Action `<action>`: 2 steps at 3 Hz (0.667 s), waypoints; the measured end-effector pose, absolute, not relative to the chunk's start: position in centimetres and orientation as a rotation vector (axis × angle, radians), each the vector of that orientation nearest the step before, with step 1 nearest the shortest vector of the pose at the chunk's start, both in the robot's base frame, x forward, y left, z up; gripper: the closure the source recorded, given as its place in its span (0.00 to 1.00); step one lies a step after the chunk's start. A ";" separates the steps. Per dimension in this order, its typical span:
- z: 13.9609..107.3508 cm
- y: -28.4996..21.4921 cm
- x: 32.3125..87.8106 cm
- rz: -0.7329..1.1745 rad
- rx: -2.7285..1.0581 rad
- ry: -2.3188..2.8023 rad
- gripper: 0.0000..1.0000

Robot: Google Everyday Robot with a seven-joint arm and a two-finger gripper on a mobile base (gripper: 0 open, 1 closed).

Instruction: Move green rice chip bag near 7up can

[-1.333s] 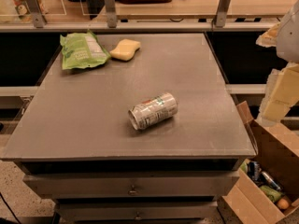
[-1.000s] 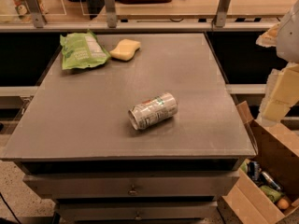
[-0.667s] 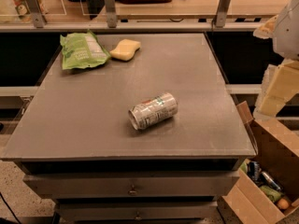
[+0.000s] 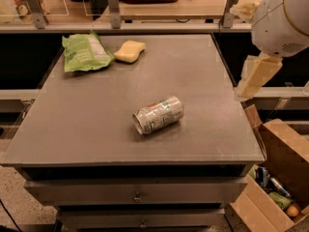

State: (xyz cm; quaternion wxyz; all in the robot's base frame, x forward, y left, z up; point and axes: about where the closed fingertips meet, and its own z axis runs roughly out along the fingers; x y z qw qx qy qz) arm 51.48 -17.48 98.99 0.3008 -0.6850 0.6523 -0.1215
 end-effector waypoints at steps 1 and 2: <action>100.3 -17.1 52.7 -0.384 -1.807 1.651 0.00; 100.3 -17.1 52.7 -0.384 -1.805 1.653 0.00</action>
Offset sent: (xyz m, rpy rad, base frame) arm 0.0126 0.0041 0.0128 -0.0085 -0.0806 0.0313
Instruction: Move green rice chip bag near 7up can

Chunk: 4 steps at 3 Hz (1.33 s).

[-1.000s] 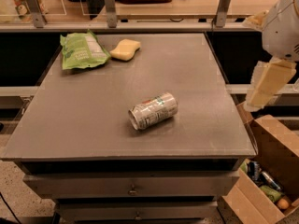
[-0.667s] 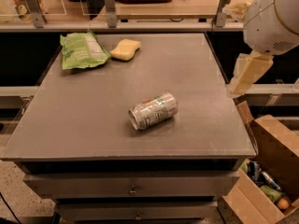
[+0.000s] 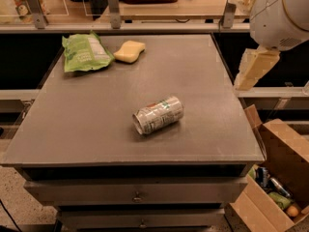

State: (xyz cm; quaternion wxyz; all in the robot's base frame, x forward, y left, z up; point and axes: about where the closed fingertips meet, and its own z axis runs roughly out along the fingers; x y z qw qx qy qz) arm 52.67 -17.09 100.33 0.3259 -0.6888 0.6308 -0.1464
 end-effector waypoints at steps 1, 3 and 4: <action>100.3 -15.6 53.4 -0.453 -1.835 1.606 0.00; 100.4 -7.2 62.2 -0.579 -1.974 1.360 0.00; 99.8 -2.3 66.7 -0.668 -2.068 1.253 0.00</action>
Offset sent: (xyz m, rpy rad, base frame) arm 0.1082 0.1010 -0.0091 -0.1570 -0.1768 0.1709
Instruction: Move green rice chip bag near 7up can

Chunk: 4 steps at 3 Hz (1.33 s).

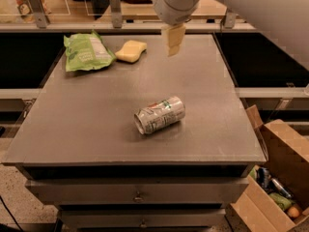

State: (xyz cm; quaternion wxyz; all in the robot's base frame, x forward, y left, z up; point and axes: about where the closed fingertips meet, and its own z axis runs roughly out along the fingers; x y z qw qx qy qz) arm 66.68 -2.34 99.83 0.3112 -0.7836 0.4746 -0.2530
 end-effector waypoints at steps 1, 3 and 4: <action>100.1 -0.5 67.7 -0.733 -2.101 1.197 0.00; 100.0 -0.7 67.8 -0.742 -2.070 1.198 0.00; 98.4 0.6 69.3 -0.724 -2.004 1.148 0.00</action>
Offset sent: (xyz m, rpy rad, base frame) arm 0.0108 0.0200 0.0027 -0.0531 -0.0384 0.0287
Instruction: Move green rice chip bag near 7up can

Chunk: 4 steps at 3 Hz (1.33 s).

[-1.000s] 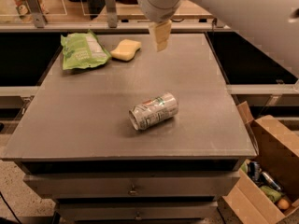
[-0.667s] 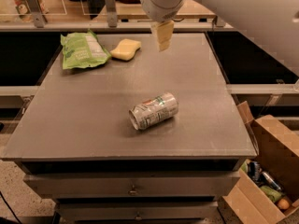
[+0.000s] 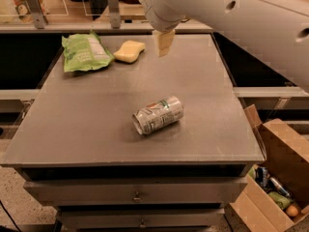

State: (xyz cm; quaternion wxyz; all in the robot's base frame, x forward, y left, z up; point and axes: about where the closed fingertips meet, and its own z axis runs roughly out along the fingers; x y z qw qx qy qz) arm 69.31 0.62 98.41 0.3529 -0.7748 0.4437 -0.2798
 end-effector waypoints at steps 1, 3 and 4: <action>98.1 3.5 71.6 -0.659 -1.923 1.042 0.00; 97.7 9.0 74.1 -0.528 -1.794 0.888 0.00; 96.4 11.0 74.5 -0.489 -1.815 0.853 0.17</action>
Offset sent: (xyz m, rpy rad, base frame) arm 0.0581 0.0885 -0.0066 0.3686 -0.1564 0.2295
